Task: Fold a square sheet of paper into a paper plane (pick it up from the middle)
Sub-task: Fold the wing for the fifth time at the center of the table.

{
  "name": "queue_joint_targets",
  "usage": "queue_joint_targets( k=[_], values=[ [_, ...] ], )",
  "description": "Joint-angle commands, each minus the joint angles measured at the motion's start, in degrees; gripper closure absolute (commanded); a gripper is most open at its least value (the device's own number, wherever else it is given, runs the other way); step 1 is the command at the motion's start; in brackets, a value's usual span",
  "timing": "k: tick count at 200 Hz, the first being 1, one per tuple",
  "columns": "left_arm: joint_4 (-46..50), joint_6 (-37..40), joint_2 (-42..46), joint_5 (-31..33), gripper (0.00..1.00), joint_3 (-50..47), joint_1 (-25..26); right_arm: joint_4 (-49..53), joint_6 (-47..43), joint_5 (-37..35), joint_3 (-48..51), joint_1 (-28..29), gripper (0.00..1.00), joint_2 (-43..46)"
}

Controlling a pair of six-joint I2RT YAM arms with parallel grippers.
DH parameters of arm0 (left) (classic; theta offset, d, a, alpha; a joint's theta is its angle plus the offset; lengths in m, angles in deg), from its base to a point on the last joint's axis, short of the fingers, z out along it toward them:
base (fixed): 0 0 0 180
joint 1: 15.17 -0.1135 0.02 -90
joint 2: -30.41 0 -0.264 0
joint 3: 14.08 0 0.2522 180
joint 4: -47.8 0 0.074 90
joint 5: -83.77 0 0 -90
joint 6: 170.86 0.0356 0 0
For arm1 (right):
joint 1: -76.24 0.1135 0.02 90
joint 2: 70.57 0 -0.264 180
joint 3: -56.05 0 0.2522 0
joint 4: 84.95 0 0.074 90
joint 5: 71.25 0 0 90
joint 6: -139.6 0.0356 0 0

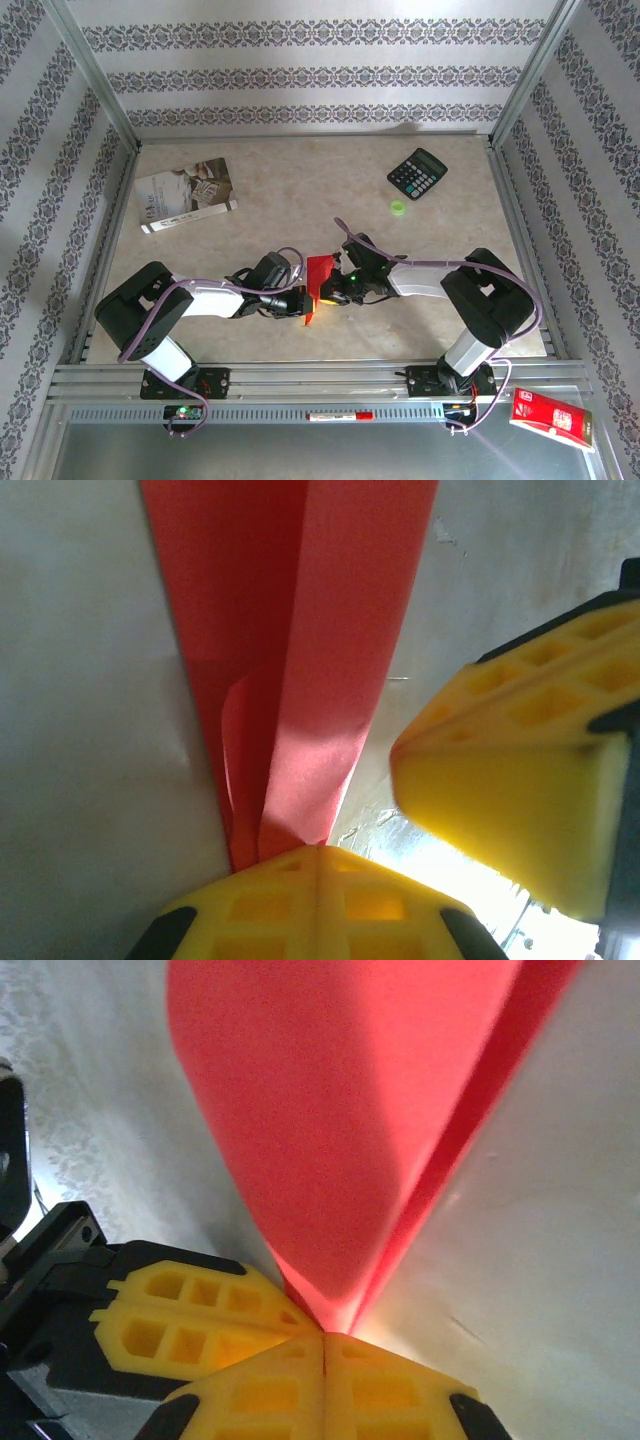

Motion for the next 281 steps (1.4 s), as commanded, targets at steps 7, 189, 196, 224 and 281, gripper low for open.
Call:
queue_joint_targets(
  k=[7, 189, 196, 224, 281],
  values=[
    [11.6, 0.6, -2.2, 2.7, 1.0, -2.7, -0.8, -5.2, 3.5, -1.4, 0.9, 1.4, 0.99, -1.5],
    [15.0, 3.3, -3.0, 3.5, 1.0, -3.5, -1.0, -2.6, 1.1, -4.2, -1.9, -1.8, 1.0, -8.0],
    [15.0, 3.4, -3.2, 3.5, 1.0, -3.6, -1.0, -2.1, 0.8, -4.2, -2.3, -2.2, 1.0, -8.3],
    [15.5, 4.2, -3.5, 3.4, 1.0, -4.0, -1.0, -0.4, -0.6, -3.9, -4.0, -3.8, 1.0, -9.6],
    [16.1, 4.9, -3.8, 3.4, 1.0, -4.0, -1.0, 1.0, -1.8, -3.1, -6.7, -6.9, 1.0, -11.2]
  ],
)
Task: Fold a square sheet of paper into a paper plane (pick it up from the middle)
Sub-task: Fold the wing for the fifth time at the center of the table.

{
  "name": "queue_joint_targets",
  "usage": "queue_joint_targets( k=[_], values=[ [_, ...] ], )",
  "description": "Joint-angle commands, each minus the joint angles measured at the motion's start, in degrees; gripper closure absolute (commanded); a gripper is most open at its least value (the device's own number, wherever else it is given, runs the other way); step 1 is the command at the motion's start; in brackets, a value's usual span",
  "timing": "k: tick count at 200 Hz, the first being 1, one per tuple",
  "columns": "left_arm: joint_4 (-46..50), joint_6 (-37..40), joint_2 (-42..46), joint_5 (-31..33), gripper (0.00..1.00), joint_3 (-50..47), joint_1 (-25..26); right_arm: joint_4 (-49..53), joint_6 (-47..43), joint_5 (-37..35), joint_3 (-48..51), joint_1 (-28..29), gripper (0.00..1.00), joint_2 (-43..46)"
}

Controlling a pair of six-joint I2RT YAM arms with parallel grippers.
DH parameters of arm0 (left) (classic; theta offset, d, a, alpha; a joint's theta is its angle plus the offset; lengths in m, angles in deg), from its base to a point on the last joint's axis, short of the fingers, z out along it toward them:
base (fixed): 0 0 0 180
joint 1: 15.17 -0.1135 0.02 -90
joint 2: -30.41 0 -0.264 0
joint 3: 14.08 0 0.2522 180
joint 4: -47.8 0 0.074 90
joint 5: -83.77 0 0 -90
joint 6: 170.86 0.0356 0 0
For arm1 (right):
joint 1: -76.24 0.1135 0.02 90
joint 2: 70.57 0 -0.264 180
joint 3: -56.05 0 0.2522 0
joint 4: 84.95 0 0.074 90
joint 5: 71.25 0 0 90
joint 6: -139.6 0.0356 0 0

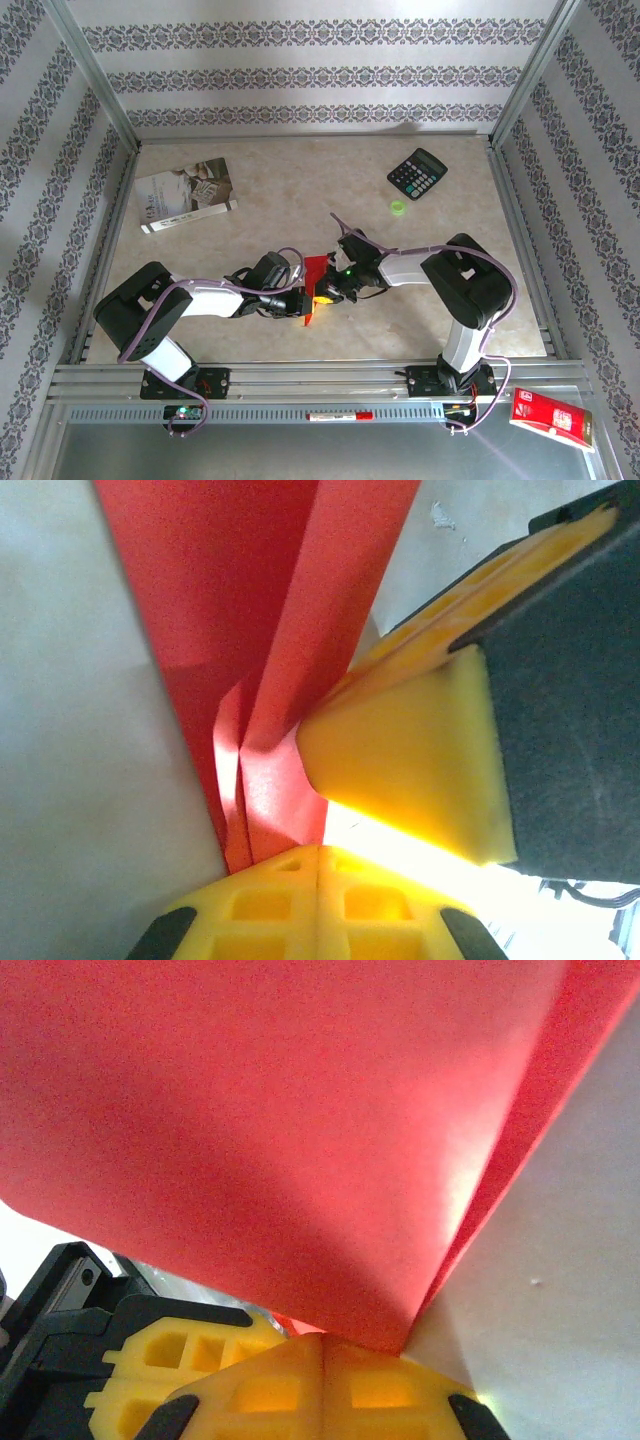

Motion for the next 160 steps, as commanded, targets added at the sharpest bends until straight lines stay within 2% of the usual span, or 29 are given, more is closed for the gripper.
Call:
queue_joint_targets(
  k=[1, 160],
  values=[
    [14.9, 2.3, -4.0, 4.1, 1.0, -4.0, -0.7, 1.0, -2.9, -10.6, -2.0, -3.8, 1.0, -2.6],
    [14.7, 2.0, -3.5, 3.9, 1.0, -4.4, -0.7, 9.7, -10.7, -12.4, -11.4, -11.8, 1.0, -7.0]
  ],
)
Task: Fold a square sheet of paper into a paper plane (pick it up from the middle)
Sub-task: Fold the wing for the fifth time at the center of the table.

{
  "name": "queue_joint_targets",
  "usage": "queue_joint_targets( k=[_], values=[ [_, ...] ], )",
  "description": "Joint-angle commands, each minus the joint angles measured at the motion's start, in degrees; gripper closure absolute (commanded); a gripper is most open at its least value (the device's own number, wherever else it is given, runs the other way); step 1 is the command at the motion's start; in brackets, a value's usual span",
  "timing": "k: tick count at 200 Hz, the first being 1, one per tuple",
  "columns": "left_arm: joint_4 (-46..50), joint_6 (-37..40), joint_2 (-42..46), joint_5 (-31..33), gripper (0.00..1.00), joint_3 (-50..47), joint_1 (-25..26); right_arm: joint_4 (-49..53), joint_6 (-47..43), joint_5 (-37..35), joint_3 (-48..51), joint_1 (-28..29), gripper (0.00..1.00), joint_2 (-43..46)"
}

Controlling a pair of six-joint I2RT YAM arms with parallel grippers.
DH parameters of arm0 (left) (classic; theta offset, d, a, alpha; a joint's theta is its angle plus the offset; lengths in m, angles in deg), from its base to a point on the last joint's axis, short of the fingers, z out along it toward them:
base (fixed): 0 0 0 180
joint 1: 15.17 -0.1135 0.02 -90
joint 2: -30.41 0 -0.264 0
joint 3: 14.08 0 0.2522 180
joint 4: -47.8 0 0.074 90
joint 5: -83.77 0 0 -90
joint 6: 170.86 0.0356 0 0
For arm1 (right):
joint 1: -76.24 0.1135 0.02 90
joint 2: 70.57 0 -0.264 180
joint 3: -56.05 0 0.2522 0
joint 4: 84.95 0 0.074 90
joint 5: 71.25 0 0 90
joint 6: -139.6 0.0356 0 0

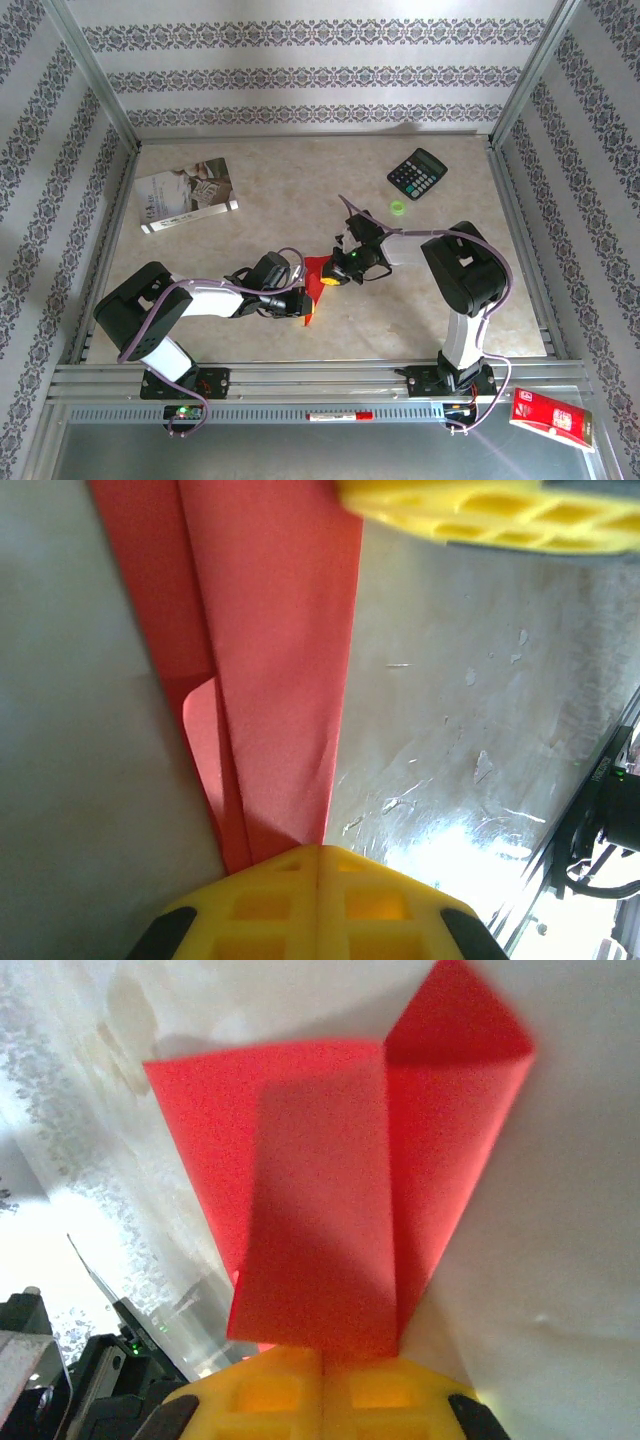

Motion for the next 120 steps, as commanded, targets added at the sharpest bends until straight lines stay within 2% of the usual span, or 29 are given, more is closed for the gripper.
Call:
queue_joint_targets(
  k=[1, 120],
  values=[
    [14.7, 1.6, -3.5, 4.1, 1.0, -4.2, -0.7, -0.3, -3.4, -11.3, -2.3, -4.6, 1.0, -2.5],
    [15.2, 1.7, -2.9, 3.9, 1.0, -3.8, -0.7, 5.6, -7.3, -13.2, -11.8, -10.2, 1.0, -7.9]
  ],
)
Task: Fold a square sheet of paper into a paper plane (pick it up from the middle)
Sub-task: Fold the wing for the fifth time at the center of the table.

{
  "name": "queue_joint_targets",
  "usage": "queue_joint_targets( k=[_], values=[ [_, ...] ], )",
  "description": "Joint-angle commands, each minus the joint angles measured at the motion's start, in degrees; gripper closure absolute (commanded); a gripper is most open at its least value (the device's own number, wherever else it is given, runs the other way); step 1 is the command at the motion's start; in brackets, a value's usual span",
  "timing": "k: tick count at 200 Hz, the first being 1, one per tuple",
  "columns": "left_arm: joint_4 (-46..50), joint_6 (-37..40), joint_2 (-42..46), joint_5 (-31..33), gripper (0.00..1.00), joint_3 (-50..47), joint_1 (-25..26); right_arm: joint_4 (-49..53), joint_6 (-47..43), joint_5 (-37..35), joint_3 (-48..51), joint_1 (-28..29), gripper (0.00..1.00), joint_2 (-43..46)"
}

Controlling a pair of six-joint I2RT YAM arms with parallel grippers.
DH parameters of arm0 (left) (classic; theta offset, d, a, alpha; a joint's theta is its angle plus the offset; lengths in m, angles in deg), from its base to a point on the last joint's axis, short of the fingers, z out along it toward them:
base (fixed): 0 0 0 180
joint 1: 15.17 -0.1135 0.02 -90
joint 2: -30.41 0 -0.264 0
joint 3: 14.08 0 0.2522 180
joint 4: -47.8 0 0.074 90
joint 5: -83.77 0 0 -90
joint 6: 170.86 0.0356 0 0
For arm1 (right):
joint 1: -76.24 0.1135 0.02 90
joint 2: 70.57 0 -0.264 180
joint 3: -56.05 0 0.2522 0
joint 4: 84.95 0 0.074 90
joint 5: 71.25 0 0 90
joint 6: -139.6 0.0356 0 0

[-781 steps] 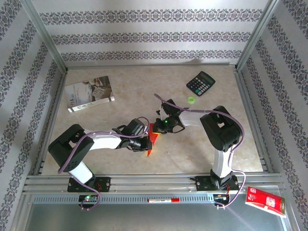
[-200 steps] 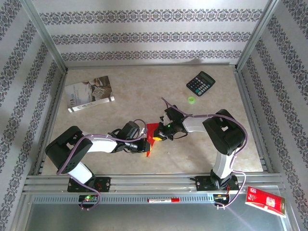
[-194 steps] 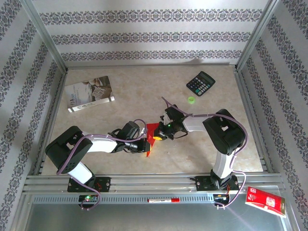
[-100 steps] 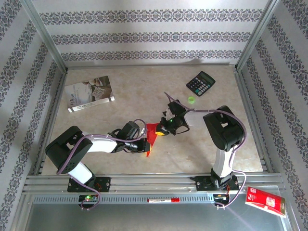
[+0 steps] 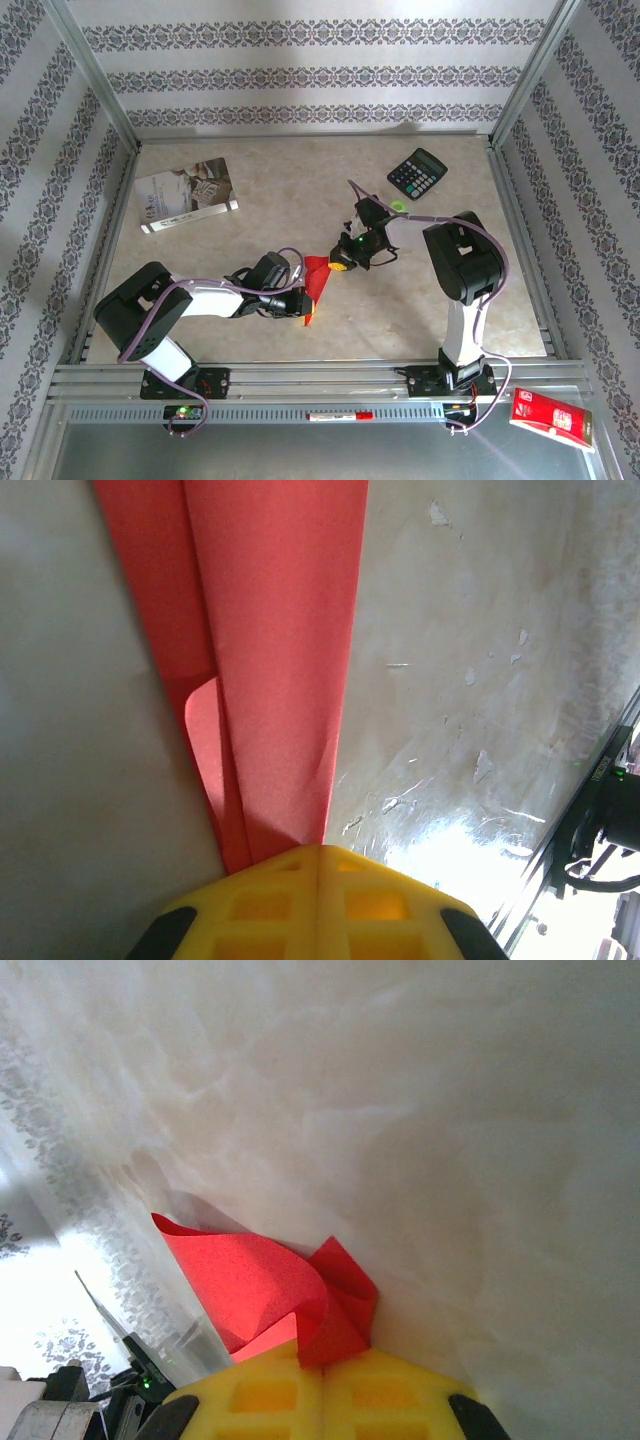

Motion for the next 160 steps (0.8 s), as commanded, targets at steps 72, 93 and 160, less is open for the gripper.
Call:
queue_joint_targets(
  k=[72, 93, 160],
  values=[
    [15.8, 1.5, -2.3, 3.8, 1.0, -2.8, -0.7, 3.2, -5.2, -13.7, -11.7, -8.9, 1.0, -4.7],
    [16.5, 1.4, -1.7, 3.8, 1.0, -1.5, -0.6, 3.7, -5.9, -12.9, -12.3, -10.0, 1.0, -1.3],
    [14.0, -2.1, 3.1, 0.8, 0.92, 5.5, -0.6, 2.3, -9.0, -15.8, 3.1, -1.9, 0.92, 18.2]
  ],
)
